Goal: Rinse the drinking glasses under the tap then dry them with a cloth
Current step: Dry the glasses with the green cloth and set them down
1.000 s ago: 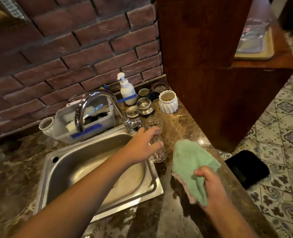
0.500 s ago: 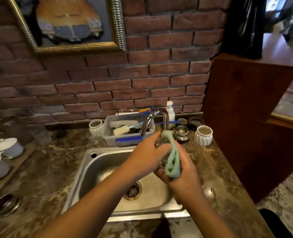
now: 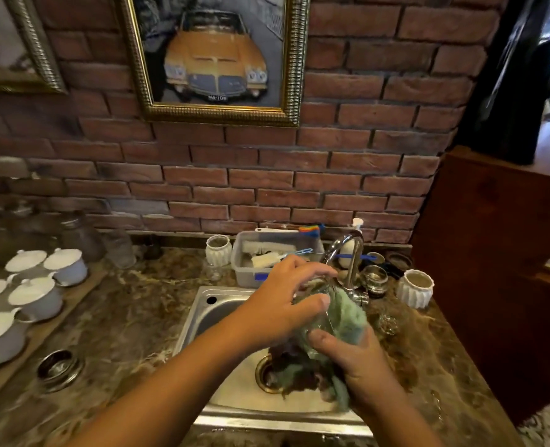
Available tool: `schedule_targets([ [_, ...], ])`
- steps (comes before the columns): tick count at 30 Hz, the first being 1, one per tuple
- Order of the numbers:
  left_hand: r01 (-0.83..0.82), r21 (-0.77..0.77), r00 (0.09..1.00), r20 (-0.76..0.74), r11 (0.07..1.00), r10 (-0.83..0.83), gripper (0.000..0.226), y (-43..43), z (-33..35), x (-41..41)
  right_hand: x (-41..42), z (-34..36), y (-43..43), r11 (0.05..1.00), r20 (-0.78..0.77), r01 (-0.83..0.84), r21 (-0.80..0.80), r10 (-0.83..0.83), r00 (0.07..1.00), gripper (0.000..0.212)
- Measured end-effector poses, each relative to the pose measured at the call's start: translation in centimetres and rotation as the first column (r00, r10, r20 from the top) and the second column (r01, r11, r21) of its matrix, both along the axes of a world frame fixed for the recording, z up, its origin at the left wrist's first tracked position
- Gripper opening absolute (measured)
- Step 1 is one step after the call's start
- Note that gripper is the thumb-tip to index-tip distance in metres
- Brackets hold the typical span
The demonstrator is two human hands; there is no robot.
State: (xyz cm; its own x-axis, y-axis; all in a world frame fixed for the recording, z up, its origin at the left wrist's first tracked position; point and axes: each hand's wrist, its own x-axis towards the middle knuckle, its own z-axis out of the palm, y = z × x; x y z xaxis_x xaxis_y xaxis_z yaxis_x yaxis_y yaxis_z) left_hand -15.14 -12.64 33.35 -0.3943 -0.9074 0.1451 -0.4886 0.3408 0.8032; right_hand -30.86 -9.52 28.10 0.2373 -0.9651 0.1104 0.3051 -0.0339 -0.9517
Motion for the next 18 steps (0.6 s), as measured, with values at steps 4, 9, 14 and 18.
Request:
schedule_targets([
  [4,-0.21,0.066,0.97,-0.109,0.976,0.216,0.063,-0.1,0.3,-0.1,1.8,1.6,-0.1,0.877,-0.446,0.167,-0.45,-0.383,0.809,0.075],
  [9,-0.259,0.076,0.939,-0.215,0.963,0.269,0.038,0.4,0.5,0.3,3.1,1.1,0.3,0.763,-0.518,0.162,-0.625,-0.561,0.645,0.092],
  [14,-0.165,-0.092,0.943,-0.306,0.982,0.13,0.049,2.2,0.8,1.6,2.3,4.0,1.3,0.957,-0.418,0.036,-0.288,-0.159,0.894,0.072],
  [18,0.023,-0.225,0.966,-0.245,0.974,-0.08,0.055,2.5,1.4,2.6,1.3,3.8,1.9,0.975,0.025,-0.199,0.101,0.197,0.98,0.07],
])
